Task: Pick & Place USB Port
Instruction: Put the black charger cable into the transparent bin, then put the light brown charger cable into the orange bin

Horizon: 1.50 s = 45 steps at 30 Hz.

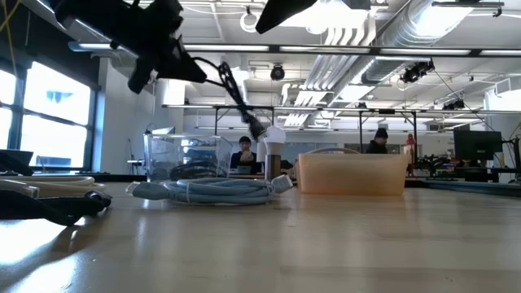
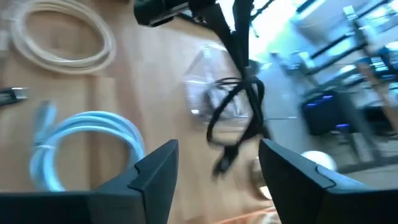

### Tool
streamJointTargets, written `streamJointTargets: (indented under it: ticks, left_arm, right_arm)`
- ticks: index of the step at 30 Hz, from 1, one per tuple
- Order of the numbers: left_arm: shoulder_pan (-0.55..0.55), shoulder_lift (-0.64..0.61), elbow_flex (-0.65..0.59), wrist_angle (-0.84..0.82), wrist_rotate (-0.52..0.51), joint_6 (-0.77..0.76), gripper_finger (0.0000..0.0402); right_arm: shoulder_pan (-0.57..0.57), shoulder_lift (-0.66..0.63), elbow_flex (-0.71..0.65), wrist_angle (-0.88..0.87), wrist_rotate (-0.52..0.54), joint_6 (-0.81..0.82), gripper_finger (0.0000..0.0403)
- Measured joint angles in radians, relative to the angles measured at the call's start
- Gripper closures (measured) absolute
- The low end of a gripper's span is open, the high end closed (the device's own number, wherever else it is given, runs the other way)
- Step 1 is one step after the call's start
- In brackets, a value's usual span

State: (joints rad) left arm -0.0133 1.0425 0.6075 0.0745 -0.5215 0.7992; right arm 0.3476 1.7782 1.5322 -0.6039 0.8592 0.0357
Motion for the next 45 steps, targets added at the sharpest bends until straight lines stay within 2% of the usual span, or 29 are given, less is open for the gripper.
streamJointTargets:
  ticks: [5,9,17,24,28,38,42,45]
  left_arm:
    - [0.0,-0.021,0.0,-0.007,-0.272,0.072,0.0398]
    - [0.0,-0.033,0.0,-0.016,-0.424,0.119,0.0398]
    - [0.0,-0.033,0.0,-0.1,-0.597,0.076,0.0398]
    - [0.001,-0.033,0.0,-0.171,-0.603,0.064,0.0391]
    - [0.001,-0.033,0.0,-0.176,-0.568,0.052,0.0338]
    - [0.001,-0.033,0.0,-0.177,-0.589,0.03,0.0186]
    - [0.0,-0.033,0.0,-0.178,-0.646,0.031,0.0151]
    - [0.0,-0.033,0.0,-0.181,-0.673,0.051,0.0147]
  right_arm:
    - [0.01,0.0,0.0,-0.005,0.034,0.011,0.0192]
    - [0.008,0.0,0.0,-0.01,0.003,0.039,0.0193]
    - [0.006,0.0,0.0,-0.026,-0.002,0.064,0.0194]
    - [0.006,0.0,0.0,-0.044,-0.033,0.08,0.0194]
    - [0.006,0.0,-0.003,-0.041,-0.036,0.086,0.0192]
    - [0.006,0.0,-0.012,-0.059,-0.039,0.099,0.0196]
    - [0.006,0.0,-0.012,-0.063,-0.047,0.099,0.0197]
    - [0.006,0.0,-0.012,-0.063,-0.047,0.099,0.0197]
